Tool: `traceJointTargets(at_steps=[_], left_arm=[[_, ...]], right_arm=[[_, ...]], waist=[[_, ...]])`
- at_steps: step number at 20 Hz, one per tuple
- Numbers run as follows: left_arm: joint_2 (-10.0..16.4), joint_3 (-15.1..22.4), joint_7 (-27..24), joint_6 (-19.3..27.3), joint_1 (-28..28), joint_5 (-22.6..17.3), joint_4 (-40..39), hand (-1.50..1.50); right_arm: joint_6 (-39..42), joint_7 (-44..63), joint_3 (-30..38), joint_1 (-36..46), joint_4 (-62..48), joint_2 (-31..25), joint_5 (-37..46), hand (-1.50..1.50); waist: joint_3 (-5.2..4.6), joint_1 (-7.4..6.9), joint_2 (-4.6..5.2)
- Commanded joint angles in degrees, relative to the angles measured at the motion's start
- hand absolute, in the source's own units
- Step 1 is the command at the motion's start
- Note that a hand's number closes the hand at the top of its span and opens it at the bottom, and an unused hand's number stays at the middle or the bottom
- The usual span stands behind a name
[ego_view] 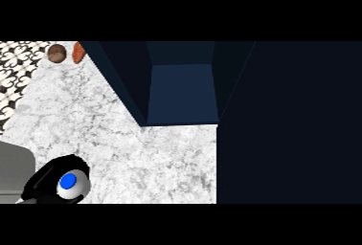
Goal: Pick up the bottled water, place it into the cabinet and close the cabinet
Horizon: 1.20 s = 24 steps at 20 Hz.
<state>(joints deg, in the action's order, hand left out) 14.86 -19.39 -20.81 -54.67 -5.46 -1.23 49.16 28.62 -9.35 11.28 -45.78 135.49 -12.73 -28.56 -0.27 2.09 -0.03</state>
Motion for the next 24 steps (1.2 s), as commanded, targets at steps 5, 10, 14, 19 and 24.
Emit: traceJointTargets(at_steps=[5,10,14,19,24], left_arm=[[-8.42,-12.12,-7.65,21.70,-1.33,-7.36,-2.11,1.50],[-9.27,-11.63,-15.91,25.36,-2.59,-5.45,-1.18,1.50],[-11.55,-8.58,-15.08,29.34,-3.77,-3.42,2.16,1.50],[-14.73,-3.85,-10.05,30.94,-3.93,-4.53,7.62,1.50],[-14.82,6.05,-7.01,40.26,-6.97,-7.60,10.23,1.50]], right_arm=[[-0.03,-0.46,2.18,-3.17,5.69,-0.47,-2.73,-1.50],[-1.97,3.26,0.59,-5.42,11.34,-0.82,-5.59,-1.50],[-3.01,4.32,4.58,-5.38,12.25,-2.79,-10.18,-1.50],[1.06,-0.33,5.79,-8.29,10.63,-1.39,-9.78,-1.50],[0.06,-0.15,6.08,-8.28,10.88,-1.81,-9.74,-1.50]], waist=[[-0.03,-0.69,-0.26],[0.05,-1.06,0.06],[0.18,-1.41,-0.01],[0.25,-1.13,-0.34],[0.20,-0.85,-0.21]])
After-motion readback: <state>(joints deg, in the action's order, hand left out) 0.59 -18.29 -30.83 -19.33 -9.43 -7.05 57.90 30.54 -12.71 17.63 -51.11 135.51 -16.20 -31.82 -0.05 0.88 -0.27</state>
